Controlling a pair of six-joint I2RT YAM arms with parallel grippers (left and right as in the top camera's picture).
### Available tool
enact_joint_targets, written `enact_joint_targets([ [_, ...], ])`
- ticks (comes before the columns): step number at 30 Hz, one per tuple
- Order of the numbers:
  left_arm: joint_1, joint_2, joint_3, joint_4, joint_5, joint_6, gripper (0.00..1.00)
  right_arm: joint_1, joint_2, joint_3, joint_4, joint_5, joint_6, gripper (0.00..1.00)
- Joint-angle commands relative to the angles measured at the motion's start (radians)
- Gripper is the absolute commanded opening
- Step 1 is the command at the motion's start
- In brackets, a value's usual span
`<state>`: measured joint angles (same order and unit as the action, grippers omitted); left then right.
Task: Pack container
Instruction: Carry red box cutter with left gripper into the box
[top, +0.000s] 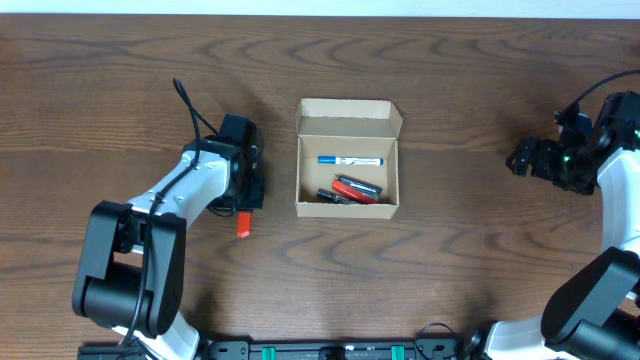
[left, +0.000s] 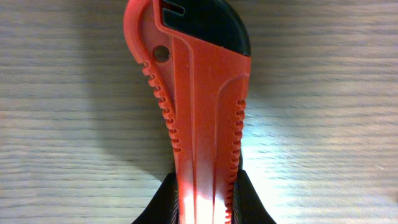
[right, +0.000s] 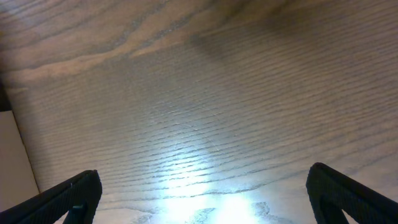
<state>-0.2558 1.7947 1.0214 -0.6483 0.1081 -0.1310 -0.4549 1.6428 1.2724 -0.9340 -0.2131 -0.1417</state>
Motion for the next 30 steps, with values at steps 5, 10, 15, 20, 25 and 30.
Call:
enact_joint_targets([
  [5, -0.019, -0.212, 0.106, -0.010, 0.069, 0.116, 0.06, 0.007, -0.001, -0.004, -0.001, -0.001, -0.013, 0.99],
  [10, -0.075, -0.272, 0.167, -0.016, 0.078, 0.299, 0.06, 0.007, -0.001, -0.004, 0.000, -0.001, -0.013, 0.99],
  [15, -0.186, -0.274, 0.175, -0.023, 0.148, 0.595, 0.06, 0.007, -0.001, -0.004, 0.000, -0.001, -0.013, 0.99],
  [20, -0.319, -0.274, 0.175, -0.011, 0.143, 0.797, 0.06, 0.007, -0.001, -0.004, -0.002, -0.001, -0.012, 0.99],
  [25, -0.412, -0.274, 0.175, 0.057, 0.093, 0.873, 0.06, 0.007, -0.001, -0.004, -0.002, -0.001, -0.012, 0.99],
  [30, -0.437, -0.272, 0.175, 0.113, 0.086, 0.908, 0.06, 0.007, -0.001, -0.004, -0.003, -0.002, -0.012, 0.99],
])
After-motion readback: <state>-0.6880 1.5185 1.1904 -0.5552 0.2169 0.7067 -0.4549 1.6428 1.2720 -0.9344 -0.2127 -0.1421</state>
